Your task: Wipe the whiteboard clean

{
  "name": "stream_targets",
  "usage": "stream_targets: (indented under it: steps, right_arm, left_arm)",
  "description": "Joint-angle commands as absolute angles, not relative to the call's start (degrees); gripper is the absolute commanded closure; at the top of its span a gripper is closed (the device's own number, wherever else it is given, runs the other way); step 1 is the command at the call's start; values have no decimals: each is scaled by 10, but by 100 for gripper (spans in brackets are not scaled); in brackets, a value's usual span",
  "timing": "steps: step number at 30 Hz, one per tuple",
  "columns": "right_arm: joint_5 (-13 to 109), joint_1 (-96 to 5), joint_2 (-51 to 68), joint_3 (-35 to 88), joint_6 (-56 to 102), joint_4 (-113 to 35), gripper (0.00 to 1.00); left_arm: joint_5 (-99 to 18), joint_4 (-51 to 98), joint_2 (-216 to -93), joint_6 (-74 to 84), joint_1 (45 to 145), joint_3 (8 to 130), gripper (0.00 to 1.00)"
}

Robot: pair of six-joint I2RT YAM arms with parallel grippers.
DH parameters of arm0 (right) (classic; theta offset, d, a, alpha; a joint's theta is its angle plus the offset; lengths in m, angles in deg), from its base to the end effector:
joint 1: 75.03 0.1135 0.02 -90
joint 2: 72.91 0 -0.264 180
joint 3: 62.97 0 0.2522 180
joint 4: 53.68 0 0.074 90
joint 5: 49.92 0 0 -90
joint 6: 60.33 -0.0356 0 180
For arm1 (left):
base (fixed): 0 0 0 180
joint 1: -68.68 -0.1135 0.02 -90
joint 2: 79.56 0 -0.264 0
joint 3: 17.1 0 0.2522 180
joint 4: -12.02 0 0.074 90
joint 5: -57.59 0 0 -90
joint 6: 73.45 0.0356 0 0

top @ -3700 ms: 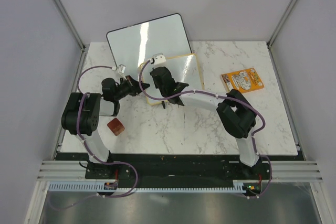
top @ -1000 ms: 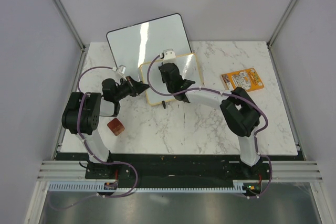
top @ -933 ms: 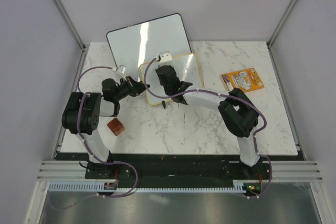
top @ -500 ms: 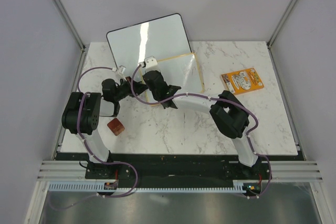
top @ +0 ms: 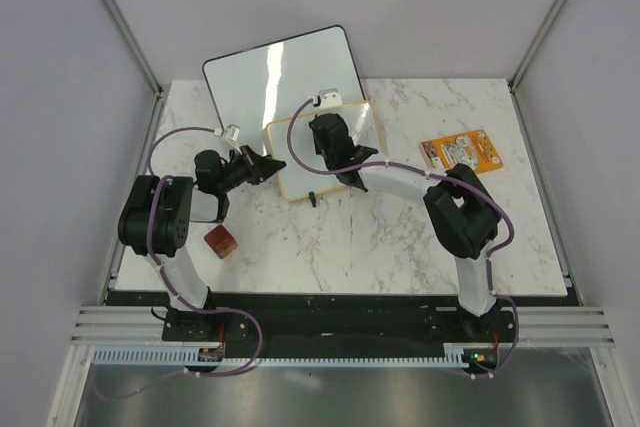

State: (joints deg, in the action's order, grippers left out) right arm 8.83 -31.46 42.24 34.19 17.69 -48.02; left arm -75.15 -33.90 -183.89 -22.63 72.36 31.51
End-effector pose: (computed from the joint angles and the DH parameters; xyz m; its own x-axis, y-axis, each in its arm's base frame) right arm 0.3516 0.3090 0.2327 -0.3352 -0.0739 -0.9393 -0.1793 0.9837 -0.0134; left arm 0.3239 -0.0450 0.1438 -0.5831 -0.4274 -0.6909 0.4466 0.5418 -0.7121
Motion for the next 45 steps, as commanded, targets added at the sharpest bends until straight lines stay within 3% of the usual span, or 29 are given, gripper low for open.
stream_targets:
  steps: [1, 9, 14, 30, 45]
  right_arm:
    - [98, -324, 440, 323, 182, -426, 100]
    - [90, -227, 469, 354, 214, -449, 100]
    - [111, -226, 478, 360, 204, -464, 100]
    - [87, -390, 399, 189, 110, -478, 100]
    - [83, -467, 389, 158, 20, -410, 100]
  left_arm:
    - [-747, -334, -1842, -171, 726, 310, 98]
    - [-748, -335, -1842, -172, 726, 310, 98]
    - [-750, -335, -1842, -172, 725, 310, 98]
    - [-752, -351, -1846, -183, 721, 306, 98]
    - [-761, -373, -1850, -199, 711, 300, 98]
